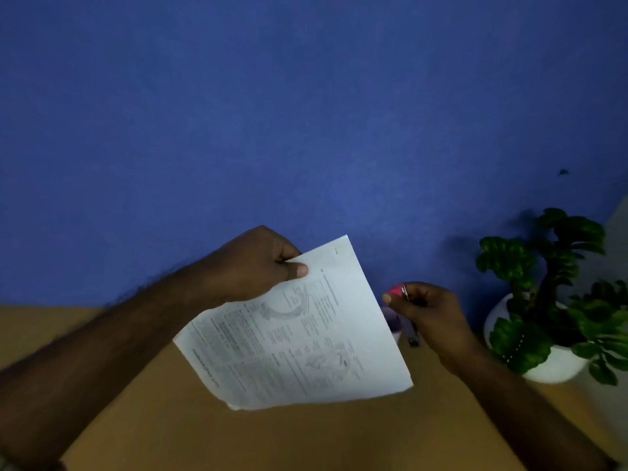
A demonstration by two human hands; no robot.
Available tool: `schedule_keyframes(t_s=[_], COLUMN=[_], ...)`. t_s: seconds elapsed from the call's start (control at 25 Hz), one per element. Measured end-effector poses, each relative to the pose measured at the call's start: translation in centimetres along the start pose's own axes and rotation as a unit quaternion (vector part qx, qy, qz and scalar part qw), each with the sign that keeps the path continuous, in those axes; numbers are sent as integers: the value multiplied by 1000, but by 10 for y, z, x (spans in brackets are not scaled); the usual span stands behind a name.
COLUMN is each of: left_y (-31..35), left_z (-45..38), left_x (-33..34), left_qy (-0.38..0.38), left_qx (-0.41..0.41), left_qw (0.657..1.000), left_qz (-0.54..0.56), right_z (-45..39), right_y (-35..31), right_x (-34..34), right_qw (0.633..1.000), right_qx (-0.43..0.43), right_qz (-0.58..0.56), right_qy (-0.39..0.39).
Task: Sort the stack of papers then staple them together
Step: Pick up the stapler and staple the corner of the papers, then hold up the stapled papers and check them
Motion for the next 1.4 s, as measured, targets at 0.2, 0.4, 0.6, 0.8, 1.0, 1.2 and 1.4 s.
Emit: schedule_keyframes(t_s=[0.2, 0.4, 0.6, 0.8, 1.0, 1.2, 1.4], left_y=[-31, -64, -83, -104, -109, -104, -111], left_z=[-6, -1, 4, 6, 5, 1, -4], left_x=[12, 33, 50, 66, 73, 76, 71], left_qy=[78, 139, 172, 184, 164, 146, 151], left_qx=[10, 5, -11, -49, -52, -41, -45], left_qw=[995, 981, 966, 940, 940, 941, 922], left_qz=[60, 134, 195, 283, 293, 303, 354], right_z=[15, 50, 84, 98, 70, 24, 28], right_y=[133, 241, 292, 302, 266, 155, 123], right_x=[-2, -9, -21, -20, -9, 62, 88], right_qw=[988, 937, 881, 869, 866, 967, 957], right_qx=[121, 269, 336, 333, 341, 152, 124], right_qz=[65, 190, 320, 361, 365, 59, -118], right_qy=[69, 120, 95, 56, -5, -196, -234])
Point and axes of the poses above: each hand's wrist, its own z-axis away from the middle knuckle, its own x-axis out of the palm, y = z × x, the point moved 10 cm from there along -z, towards the middle knuckle, and after that the axes turned 1 degree about x, right-handed, at the moved point
